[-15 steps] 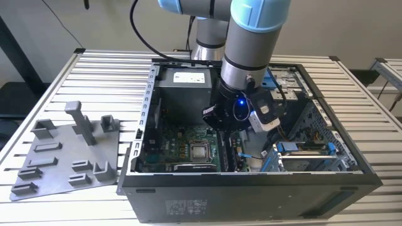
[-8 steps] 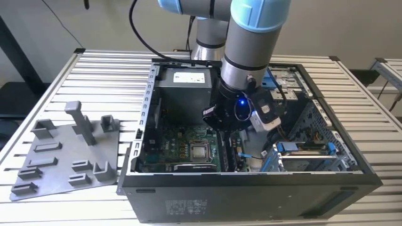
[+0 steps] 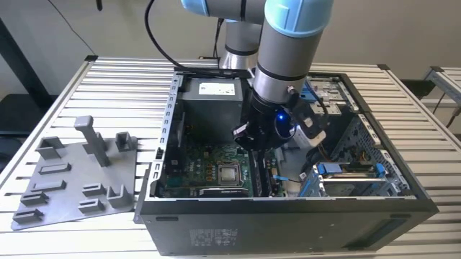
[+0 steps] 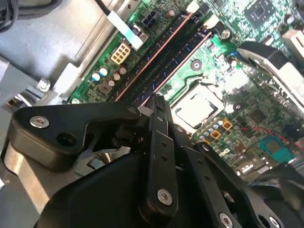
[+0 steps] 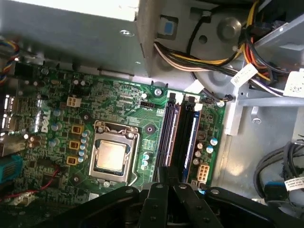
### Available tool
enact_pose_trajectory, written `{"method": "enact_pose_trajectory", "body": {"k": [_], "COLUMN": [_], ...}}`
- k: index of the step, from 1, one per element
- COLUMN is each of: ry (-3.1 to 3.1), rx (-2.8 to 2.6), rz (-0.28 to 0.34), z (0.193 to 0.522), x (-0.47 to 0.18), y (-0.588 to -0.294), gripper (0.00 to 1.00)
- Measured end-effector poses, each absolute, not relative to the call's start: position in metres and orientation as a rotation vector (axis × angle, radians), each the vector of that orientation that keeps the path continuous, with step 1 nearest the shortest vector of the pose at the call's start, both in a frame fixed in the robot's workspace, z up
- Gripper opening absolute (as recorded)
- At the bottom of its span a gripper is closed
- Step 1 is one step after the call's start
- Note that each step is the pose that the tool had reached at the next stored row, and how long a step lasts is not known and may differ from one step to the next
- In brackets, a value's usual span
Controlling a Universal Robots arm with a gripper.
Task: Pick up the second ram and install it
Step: 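Press down the second ram until it locks into place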
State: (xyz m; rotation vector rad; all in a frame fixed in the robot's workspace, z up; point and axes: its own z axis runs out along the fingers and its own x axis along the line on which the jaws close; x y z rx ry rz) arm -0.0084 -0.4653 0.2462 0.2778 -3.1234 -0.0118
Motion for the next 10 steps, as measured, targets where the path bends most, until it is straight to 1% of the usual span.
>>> {"method": "enact_pose_trajectory", "body": {"k": [10], "ry": [-3.091], "rx": [0.523], "rz": [-0.011], "z": [0.2462], "x": [-0.0084], "y": [-0.4653], "gripper": [0.11]}}
